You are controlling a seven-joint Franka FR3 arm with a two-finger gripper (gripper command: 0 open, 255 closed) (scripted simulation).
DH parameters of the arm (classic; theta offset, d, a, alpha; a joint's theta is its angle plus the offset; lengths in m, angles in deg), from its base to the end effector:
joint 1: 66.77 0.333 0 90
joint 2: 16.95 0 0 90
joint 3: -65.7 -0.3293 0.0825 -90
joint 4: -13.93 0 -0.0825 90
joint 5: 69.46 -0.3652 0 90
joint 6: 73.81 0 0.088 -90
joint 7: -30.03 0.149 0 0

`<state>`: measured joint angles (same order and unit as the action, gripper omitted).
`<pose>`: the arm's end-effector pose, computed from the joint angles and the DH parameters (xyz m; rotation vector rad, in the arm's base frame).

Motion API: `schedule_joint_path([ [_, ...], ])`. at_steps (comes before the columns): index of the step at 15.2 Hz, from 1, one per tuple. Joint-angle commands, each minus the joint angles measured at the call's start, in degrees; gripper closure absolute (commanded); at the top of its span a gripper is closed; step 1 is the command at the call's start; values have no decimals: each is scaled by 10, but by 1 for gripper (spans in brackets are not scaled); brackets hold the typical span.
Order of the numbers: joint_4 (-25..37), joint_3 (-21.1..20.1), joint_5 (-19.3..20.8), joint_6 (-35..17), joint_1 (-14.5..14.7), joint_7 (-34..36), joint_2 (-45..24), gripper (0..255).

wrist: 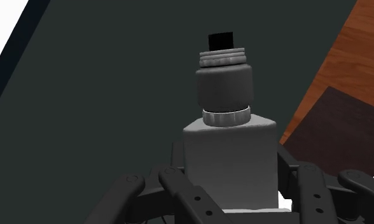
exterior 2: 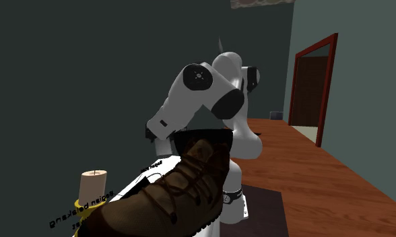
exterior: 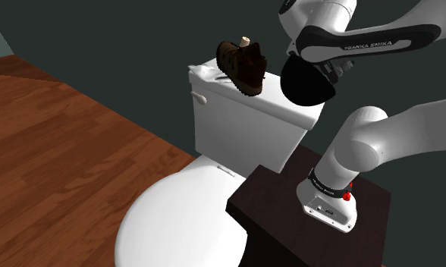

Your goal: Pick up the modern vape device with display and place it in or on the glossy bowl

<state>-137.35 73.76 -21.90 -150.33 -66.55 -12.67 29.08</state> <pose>0.2010 -0.1561 0.4693 2.3384 0.8438 -0.9736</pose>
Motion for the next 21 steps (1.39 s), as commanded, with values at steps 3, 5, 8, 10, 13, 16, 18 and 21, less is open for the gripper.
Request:
schedule_joint_path([
  [3, 16, -7, -4, 23, 0, -18, 2, 255],
  [5, 29, -10, -4, 34, 0, -28, 3, 255],
  [8, 49, -15, -3, 49, -1, -42, 3, 255],
  [10, 63, -18, -3, 59, -1, -52, 2, 255],
  [13, 85, -23, -2, 74, -2, -66, 1, 255],
  [16, 108, -27, 0, 89, -3, -81, -2, 255],
  [18, 123, -30, 2, 98, -3, -90, -5, 255],
  [21, 146, -34, 5, 112, -4, -105, -9, 255],
])
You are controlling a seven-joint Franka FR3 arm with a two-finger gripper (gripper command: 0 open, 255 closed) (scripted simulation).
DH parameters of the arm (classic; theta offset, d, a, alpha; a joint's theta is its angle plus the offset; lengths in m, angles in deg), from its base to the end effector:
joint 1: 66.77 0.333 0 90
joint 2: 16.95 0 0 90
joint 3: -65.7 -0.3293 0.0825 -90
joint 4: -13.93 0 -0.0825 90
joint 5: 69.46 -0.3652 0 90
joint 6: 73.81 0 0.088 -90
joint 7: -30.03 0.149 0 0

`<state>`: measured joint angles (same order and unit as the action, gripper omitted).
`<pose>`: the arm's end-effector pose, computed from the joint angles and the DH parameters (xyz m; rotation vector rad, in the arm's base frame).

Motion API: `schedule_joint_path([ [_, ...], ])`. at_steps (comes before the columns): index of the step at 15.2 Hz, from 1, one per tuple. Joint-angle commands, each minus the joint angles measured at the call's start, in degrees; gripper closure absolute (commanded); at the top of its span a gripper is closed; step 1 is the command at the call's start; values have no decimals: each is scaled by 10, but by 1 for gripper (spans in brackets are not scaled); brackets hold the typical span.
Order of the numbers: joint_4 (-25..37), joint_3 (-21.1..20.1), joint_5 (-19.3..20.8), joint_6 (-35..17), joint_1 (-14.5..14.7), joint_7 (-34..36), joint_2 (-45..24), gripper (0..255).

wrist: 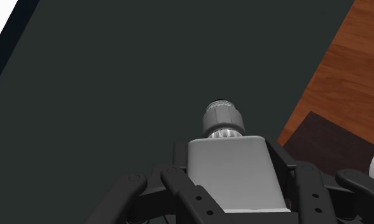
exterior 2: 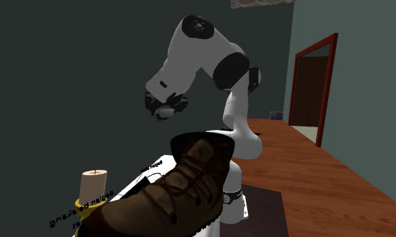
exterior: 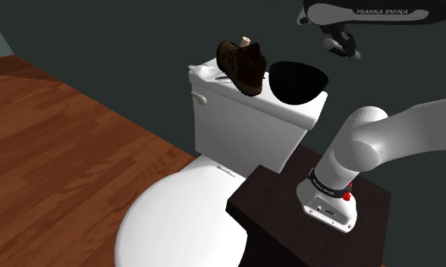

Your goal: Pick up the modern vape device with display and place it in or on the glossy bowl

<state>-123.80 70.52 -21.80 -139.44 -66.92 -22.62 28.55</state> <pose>0.1966 -0.1538 0.5660 2.3422 0.8555 -0.9993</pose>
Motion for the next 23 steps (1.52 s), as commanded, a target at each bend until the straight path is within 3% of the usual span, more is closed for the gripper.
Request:
schedule_joint_path([
  [1, 19, -2, 5, 8, -1, -10, -5, 255],
  [12, 105, -15, 19, 53, -5, -61, -28, 255],
  [23, 191, -159, -131, 137, 12, 77, -129, 255],
])
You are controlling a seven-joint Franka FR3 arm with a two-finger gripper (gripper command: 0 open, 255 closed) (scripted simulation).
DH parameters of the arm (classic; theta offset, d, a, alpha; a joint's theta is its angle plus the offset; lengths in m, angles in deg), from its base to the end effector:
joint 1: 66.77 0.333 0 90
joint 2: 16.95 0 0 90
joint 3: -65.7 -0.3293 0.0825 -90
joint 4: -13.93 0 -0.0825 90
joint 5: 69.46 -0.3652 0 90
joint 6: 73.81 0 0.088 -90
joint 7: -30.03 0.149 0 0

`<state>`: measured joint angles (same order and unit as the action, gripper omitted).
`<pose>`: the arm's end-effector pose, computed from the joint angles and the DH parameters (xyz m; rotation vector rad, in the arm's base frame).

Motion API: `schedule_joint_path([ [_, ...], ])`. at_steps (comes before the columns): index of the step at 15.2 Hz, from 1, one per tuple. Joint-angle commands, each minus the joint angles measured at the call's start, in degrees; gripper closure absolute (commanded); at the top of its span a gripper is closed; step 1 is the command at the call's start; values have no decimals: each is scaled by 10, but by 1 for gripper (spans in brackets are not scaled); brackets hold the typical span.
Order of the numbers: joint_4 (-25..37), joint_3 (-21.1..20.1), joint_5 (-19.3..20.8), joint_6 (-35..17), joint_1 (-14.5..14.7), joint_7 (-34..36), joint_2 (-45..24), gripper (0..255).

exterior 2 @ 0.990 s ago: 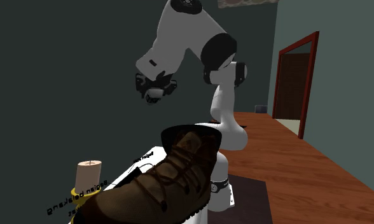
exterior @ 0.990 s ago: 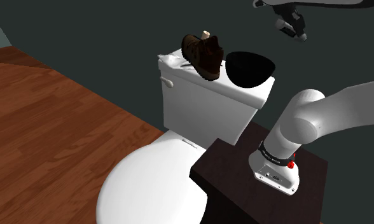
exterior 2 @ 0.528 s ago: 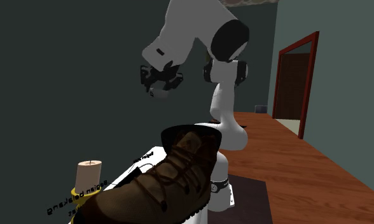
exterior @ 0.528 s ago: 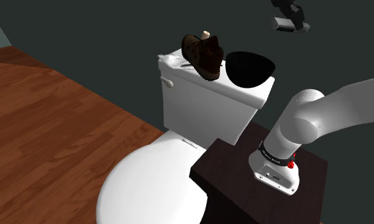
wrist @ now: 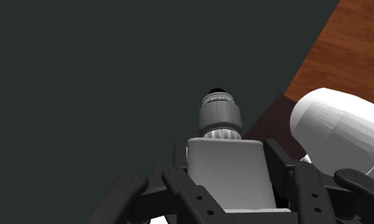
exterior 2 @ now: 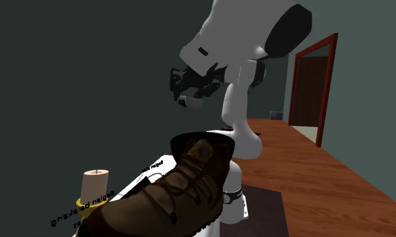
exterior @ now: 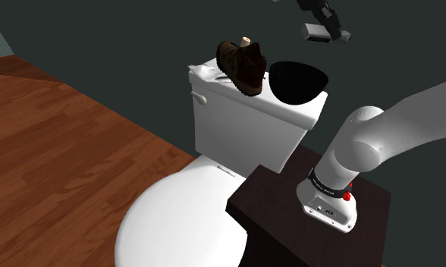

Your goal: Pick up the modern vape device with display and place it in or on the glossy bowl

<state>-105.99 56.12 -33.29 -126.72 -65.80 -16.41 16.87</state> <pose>0.2444 -0.0370 0.6265 2.3371 0.8526 -0.9962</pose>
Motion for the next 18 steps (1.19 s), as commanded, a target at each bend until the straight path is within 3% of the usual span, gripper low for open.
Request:
schedule_joint_path([
  [1, 25, -28, -28, 17, 2, 29, -25, 255],
  [5, 77, -78, -73, 44, 2, 86, -77, 255],
  [18, -23, -74, -105, -29, 7, 132, -59, 255],
])
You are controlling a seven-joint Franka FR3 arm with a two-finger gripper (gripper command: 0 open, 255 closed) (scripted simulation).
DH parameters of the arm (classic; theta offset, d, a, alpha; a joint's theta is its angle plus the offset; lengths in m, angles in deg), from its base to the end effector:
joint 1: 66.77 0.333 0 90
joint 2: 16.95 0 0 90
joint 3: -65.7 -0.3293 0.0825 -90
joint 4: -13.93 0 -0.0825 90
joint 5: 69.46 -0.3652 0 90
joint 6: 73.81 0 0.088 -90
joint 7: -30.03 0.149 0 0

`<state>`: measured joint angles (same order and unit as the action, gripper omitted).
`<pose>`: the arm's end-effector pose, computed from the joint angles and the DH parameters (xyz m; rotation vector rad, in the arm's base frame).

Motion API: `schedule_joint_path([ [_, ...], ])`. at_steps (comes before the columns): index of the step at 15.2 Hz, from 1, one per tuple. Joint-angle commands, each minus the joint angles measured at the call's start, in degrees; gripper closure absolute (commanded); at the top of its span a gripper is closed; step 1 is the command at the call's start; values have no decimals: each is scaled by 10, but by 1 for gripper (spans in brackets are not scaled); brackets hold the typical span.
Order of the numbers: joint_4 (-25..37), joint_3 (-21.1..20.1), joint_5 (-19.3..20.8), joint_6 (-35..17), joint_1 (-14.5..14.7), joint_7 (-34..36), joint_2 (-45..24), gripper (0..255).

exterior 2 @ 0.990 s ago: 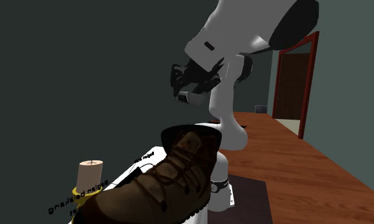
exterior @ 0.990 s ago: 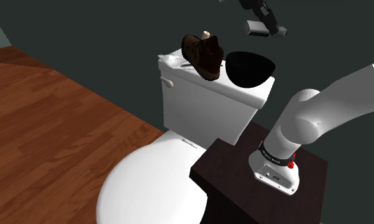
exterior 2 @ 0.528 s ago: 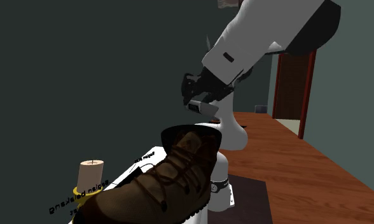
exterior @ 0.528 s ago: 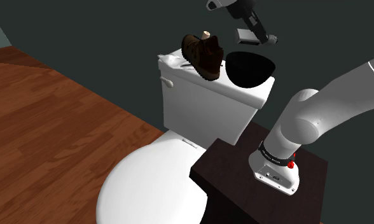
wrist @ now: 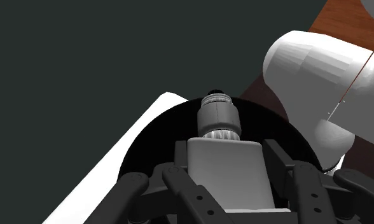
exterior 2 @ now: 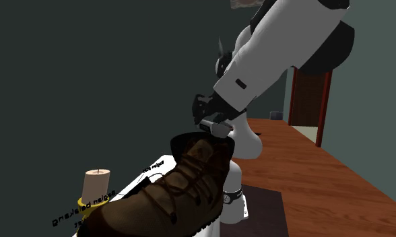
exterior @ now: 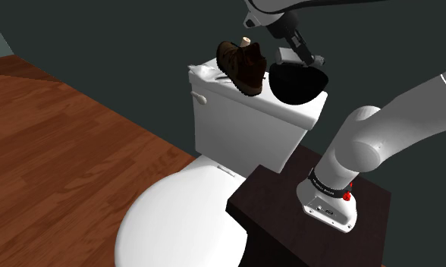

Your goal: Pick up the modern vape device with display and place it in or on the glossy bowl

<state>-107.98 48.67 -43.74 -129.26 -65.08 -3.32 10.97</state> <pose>0.2710 0.0370 0.5684 2.3380 0.8538 -0.9969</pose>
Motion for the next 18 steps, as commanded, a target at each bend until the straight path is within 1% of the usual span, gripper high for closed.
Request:
schedule_joint_path([
  [1, -4, 1, -1, -3, 0, 1, 0, 255],
  [6, -4, 1, -1, -3, 0, 1, 0, 255],
  [7, -4, 1, -1, -3, 0, 1, 0, 0],
  [12, -4, 1, -1, -3, 0, 1, 0, 0],
  [16, 105, -32, -4, 51, -5, 16, -68, 0],
  [18, 105, -32, -4, 51, -5, 16, -68, 0],
])
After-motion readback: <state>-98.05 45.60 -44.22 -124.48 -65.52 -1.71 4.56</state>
